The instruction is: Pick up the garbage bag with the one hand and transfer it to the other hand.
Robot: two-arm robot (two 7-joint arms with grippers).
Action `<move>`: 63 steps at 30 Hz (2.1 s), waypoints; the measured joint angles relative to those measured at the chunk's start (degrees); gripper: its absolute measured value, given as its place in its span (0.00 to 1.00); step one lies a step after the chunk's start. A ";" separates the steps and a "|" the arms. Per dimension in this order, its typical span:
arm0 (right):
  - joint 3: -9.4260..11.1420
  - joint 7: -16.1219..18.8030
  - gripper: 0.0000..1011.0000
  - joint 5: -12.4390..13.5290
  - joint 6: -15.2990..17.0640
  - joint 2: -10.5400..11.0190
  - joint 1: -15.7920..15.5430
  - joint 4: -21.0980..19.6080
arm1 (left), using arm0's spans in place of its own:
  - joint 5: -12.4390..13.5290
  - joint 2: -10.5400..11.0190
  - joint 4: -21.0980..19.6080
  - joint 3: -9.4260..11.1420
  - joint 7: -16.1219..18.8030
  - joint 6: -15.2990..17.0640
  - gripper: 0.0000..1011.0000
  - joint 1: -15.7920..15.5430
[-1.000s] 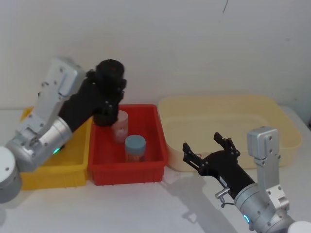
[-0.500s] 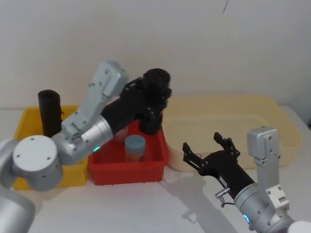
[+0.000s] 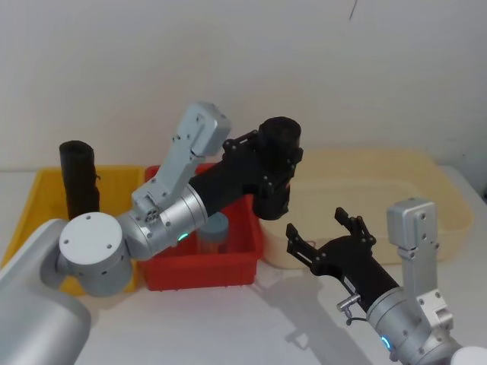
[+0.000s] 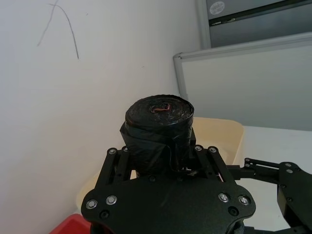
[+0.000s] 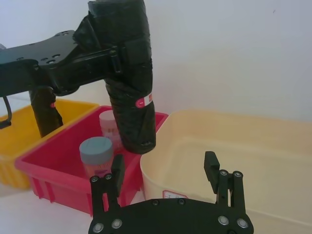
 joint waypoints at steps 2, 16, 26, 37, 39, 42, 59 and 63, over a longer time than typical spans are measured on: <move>0.00 0.00 0.99 0.00 0.00 0.00 0.00 0.00 | -0.24 -0.16 0.28 0.09 -0.13 -0.18 0.49 -0.10; -0.13 0.00 0.99 -0.78 -1.05 -0.08 -0.01 0.11 | -1.59 -0.98 1.73 0.66 -0.69 -0.71 0.49 -0.50; -1.12 -1.08 0.99 -4.50 -3.90 -0.65 0.41 1.25 | -1.97 -1.23 2.12 0.81 -0.82 -0.85 0.49 -0.60; -2.27 -2.90 0.99 -8.03 -4.88 -2.36 2.09 3.31 | -2.13 -1.31 2.28 0.87 -0.89 -0.92 0.49 -0.65; -2.48 -3.11 0.99 -8.45 -4.95 -2.77 2.52 3.85 | -2.14 -1.32 2.29 0.88 -0.89 -0.93 0.49 -0.66; -2.72 -3.30 0.99 -9.09 -4.99 -3.33 3.17 4.57 | -2.16 -1.34 2.32 0.90 -0.91 -0.94 0.49 -0.68; -3.25 -3.36 0.99 -10.35 -4.68 -6.35 7.18 8.90 | -2.23 -1.39 2.38 0.90 -0.91 -0.94 0.49 -0.68; -3.38 -3.20 0.99 -10.48 -4.55 -7.18 8.33 9.99 | -2.24 -1.39 2.38 0.91 -0.91 -0.94 0.49 -0.68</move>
